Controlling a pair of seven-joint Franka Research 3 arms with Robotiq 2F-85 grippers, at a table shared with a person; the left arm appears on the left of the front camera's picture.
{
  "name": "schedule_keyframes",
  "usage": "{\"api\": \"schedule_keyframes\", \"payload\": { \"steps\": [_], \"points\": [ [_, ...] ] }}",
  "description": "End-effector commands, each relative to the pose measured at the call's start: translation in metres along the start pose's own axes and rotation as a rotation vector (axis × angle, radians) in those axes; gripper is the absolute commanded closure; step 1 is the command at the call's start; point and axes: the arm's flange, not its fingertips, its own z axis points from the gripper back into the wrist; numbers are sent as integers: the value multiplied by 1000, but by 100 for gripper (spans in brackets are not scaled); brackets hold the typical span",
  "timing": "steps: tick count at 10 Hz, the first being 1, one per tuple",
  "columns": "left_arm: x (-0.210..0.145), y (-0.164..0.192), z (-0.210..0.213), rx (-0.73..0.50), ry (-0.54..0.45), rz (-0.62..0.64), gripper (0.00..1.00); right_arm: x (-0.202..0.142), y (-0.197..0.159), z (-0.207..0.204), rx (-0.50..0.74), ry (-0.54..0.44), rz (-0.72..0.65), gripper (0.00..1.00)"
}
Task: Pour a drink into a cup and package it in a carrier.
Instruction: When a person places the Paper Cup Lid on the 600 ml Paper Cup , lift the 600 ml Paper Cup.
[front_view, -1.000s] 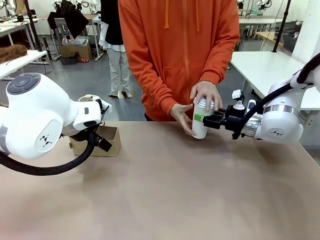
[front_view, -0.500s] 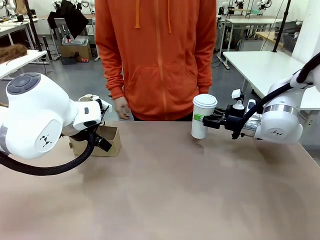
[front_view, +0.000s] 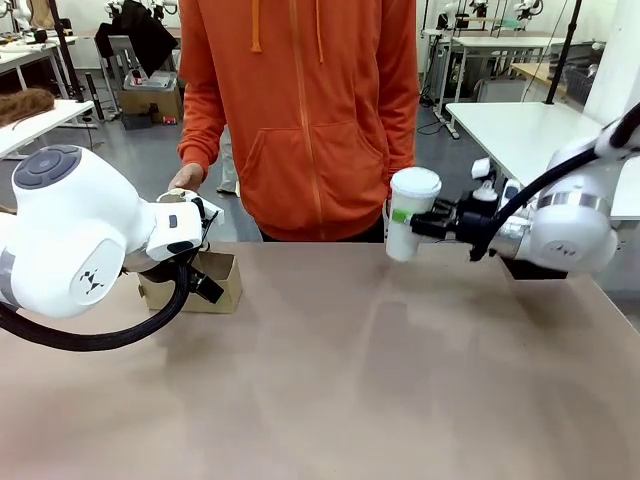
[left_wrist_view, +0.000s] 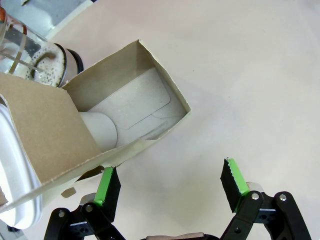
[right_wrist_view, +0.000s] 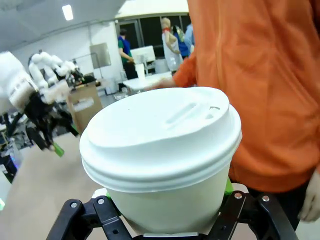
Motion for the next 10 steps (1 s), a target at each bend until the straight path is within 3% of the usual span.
{"api": "schedule_keyframes", "payload": {
  "steps": [1, 3, 5, 8, 10],
  "points": [
    [0, 0, 1, -2, -2, 1, 0, 77, 21, 18, 27, -1, -37, 20],
    [0, 0, 1, -2, -2, 1, 0, 138, 50, 29, 23, 25, -23, 20],
    [0, 0, 1, -2, -2, 1, 0, 170, 76, 36, 37, 37, -14, 20],
    [0, 0, 1, -2, -2, 1, 0, 174, 84, 41, 26, 70, -5, 20],
    [0, 0, 1, -2, -2, 1, 0, 173, 84, 40, 45, 43, 11, 20]
  ]
}}
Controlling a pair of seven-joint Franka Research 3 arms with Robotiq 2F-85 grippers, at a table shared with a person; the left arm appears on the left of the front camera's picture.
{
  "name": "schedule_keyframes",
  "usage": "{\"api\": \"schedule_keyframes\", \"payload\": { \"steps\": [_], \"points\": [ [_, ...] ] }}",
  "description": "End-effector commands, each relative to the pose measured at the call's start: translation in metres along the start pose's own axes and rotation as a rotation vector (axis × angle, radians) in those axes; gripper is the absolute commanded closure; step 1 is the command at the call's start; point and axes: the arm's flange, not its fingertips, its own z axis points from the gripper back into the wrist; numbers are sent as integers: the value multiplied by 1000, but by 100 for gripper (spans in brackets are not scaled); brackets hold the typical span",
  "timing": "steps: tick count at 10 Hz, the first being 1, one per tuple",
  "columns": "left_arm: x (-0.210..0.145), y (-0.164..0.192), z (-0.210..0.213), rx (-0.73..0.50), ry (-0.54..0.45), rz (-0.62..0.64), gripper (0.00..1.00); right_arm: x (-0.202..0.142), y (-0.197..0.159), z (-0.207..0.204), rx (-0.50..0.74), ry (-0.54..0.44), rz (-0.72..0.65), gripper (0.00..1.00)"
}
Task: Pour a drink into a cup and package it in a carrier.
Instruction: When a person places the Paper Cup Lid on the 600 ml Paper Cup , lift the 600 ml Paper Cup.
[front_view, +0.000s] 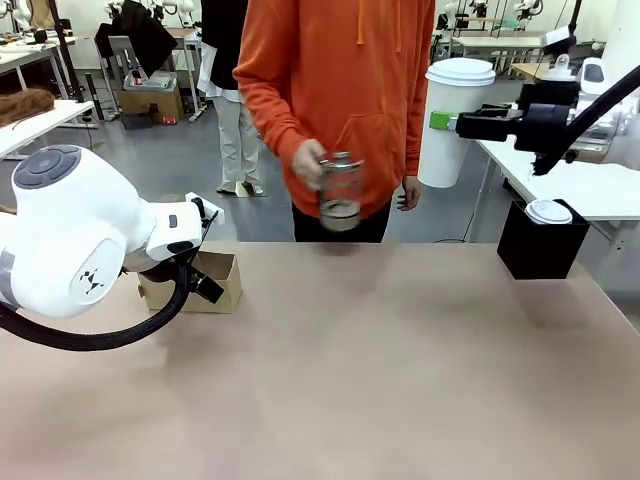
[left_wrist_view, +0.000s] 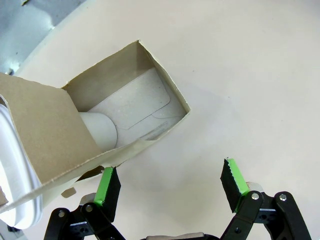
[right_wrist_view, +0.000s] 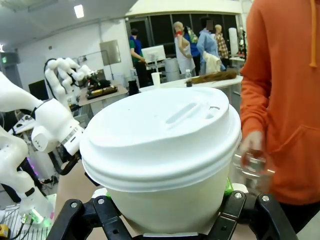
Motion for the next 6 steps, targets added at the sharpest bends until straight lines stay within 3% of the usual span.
{"api": "schedule_keyframes", "payload": {
  "steps": [1, 6],
  "points": [
    [-1, 0, 1, -2, -1, 2, 0, 4, 2, -1, 10, -8, 6, 20],
    [-1, 0, 1, -2, -1, 2, 0, 4, 2, -1, 10, -8, 6, 20]
  ]
}}
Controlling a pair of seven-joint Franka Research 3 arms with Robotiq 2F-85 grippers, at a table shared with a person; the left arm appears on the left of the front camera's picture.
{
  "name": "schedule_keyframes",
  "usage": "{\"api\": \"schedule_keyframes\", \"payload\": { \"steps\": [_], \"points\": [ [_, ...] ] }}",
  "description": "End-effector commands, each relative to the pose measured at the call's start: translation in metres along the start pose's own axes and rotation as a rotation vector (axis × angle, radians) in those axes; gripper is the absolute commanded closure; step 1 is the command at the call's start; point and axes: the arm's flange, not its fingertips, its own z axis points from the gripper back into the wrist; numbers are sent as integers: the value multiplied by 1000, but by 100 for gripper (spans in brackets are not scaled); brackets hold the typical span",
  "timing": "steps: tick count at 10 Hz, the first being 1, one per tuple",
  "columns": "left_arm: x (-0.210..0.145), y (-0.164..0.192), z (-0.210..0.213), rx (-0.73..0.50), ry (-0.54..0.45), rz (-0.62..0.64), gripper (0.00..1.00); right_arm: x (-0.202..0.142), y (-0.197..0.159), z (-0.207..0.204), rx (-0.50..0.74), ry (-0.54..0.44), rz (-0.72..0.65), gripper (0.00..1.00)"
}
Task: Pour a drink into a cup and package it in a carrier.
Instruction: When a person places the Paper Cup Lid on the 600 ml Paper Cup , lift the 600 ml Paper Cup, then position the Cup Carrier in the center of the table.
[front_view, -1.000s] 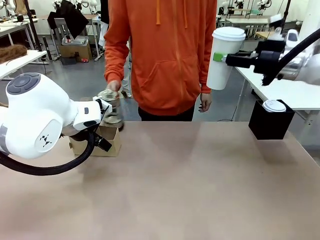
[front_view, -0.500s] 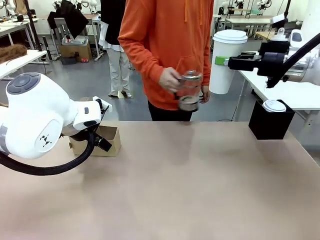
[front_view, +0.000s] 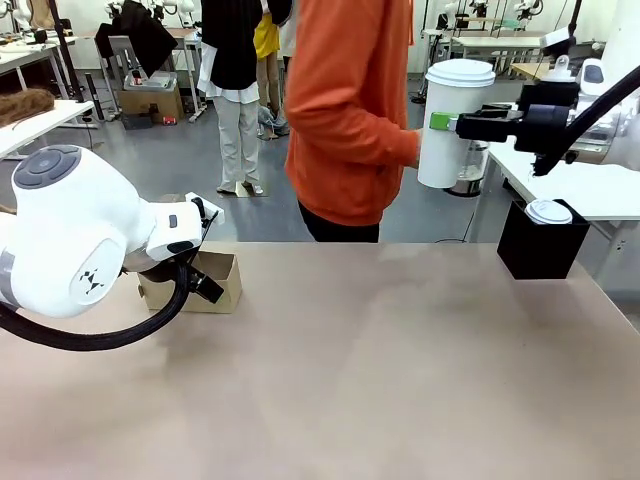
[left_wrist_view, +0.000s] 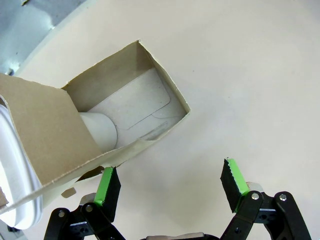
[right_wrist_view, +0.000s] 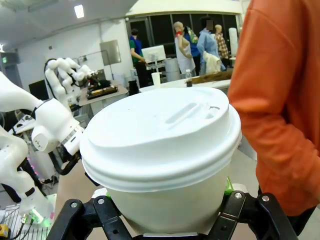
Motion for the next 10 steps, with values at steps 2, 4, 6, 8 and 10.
{"api": "schedule_keyframes", "payload": {
  "steps": [2, 4, 6, 8, 10],
  "points": [
    [-1, 0, 1, -2, -1, 2, 0, 4, 2, -1, 8, -8, 6, 20],
    [-1, 0, 1, -2, -1, 2, 0, 4, 2, -1, 8, -8, 6, 20],
    [-1, 0, 1, -2, -1, 2, 0, 4, 2, -1, 8, -8, 6, 20],
    [-1, 0, 1, -2, -1, 2, 0, 4, 2, -1, 8, -8, 6, 20],
    [0, 0, 0, 0, 0, 0, 0, 4, 2, -1, 8, -8, 6, 20]
  ]
}}
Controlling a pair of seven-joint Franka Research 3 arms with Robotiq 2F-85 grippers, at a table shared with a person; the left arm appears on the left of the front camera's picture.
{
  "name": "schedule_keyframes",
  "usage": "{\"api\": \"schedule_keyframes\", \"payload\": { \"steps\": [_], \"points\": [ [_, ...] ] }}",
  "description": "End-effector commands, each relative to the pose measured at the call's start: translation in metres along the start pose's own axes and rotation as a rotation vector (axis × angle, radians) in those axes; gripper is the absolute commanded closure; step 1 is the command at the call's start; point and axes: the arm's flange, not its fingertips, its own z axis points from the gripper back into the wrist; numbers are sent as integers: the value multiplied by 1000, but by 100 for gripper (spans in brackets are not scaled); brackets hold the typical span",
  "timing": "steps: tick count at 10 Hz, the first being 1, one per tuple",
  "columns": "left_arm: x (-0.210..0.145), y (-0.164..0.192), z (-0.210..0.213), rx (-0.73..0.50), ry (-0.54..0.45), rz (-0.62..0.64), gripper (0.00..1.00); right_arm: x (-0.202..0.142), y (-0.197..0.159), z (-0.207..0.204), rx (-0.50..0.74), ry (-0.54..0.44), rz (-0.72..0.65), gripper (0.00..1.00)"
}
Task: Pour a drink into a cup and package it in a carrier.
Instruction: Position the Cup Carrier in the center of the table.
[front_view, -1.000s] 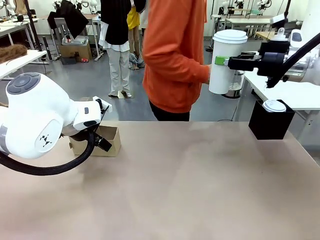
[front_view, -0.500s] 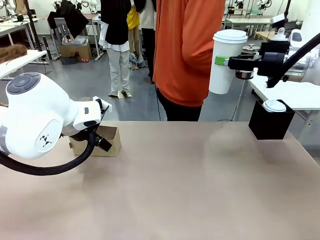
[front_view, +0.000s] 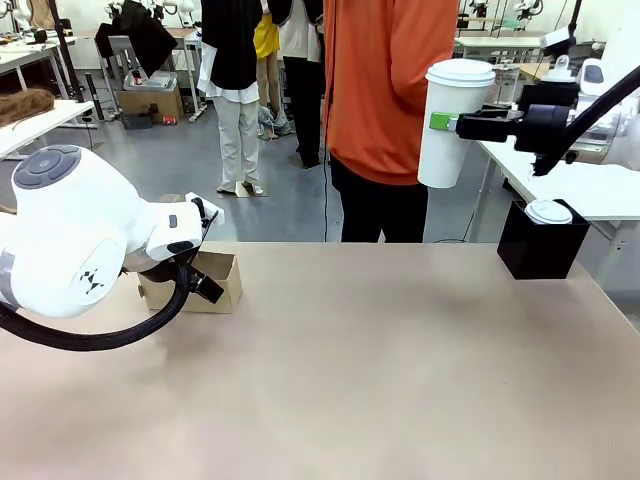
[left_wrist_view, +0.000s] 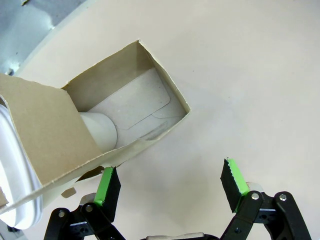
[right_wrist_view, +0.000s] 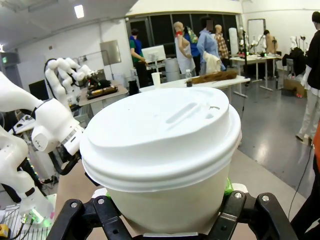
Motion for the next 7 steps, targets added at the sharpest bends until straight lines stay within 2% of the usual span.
{"api": "schedule_keyframes", "payload": {
  "steps": [1, 4, 7],
  "points": [
    [6, 4, 16, -15, 6, 33, 0, 4, 2, -1, 8, -8, 6, 20],
    [35, 16, 82, -54, 119, 158, 0, 4, 2, -1, 8, -8, 6, 20],
    [81, 61, 136, -69, 257, 301, 0, 4, 2, -1, 8, -8, 6, 20]
  ]
}}
